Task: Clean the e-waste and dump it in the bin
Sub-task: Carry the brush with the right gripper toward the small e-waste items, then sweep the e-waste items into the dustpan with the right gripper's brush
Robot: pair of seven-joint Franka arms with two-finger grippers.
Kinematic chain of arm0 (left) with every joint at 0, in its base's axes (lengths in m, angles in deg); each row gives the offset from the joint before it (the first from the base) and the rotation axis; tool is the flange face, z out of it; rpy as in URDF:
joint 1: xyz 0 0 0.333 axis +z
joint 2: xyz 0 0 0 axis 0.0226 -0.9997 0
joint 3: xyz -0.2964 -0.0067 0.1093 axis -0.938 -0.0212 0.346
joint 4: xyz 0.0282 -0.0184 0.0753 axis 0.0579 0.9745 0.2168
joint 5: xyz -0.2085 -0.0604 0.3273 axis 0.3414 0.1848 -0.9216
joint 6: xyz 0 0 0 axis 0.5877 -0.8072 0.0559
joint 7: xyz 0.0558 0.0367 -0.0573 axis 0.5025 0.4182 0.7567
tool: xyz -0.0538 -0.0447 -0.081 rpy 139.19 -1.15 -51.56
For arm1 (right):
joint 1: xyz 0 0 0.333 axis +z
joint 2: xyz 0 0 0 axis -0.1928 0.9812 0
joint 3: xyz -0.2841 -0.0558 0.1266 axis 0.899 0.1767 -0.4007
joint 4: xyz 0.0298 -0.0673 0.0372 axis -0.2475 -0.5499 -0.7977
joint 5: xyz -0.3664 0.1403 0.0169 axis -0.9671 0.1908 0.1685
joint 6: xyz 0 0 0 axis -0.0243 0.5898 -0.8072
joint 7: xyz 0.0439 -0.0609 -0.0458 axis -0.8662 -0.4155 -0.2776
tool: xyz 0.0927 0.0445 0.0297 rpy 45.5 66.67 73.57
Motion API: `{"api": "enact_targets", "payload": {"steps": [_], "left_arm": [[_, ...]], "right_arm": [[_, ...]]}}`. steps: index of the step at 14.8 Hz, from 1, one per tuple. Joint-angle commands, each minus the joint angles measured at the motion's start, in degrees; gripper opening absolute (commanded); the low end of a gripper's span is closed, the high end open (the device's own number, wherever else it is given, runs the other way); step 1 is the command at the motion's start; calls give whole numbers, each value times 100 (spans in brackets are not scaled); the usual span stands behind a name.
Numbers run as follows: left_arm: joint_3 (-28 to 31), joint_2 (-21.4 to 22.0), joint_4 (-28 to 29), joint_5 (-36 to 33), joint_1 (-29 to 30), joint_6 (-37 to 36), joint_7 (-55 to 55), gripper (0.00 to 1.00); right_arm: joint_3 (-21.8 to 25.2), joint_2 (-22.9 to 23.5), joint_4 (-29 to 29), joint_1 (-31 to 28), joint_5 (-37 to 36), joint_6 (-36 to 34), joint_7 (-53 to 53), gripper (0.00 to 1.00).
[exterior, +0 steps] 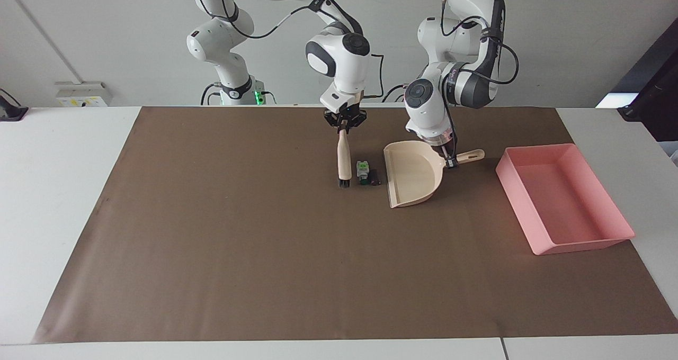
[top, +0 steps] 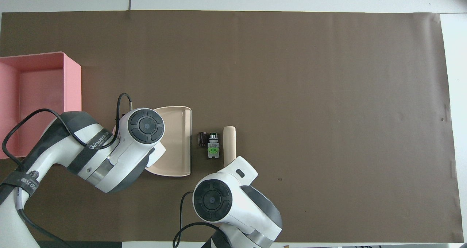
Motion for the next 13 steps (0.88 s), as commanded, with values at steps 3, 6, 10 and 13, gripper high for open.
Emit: {"api": "enact_targets", "payload": {"steps": [3,6,10,13], "left_arm": [[53,185,282,-117,-110,154,107,0],[53,228,370,-117,-110,207,107,0],[44,246,422,-117,-66,312,107,0],[52,281,537,-117,-31,523,90,0]], "right_arm": [[-54,480,504,89,40,51,-111,0],[-273,778,714,142,678,567,-32,0],[-388,1121,794,133,1863,1780,808,0],[-379,1175,969,159,3070,2249,1620,0]]}}
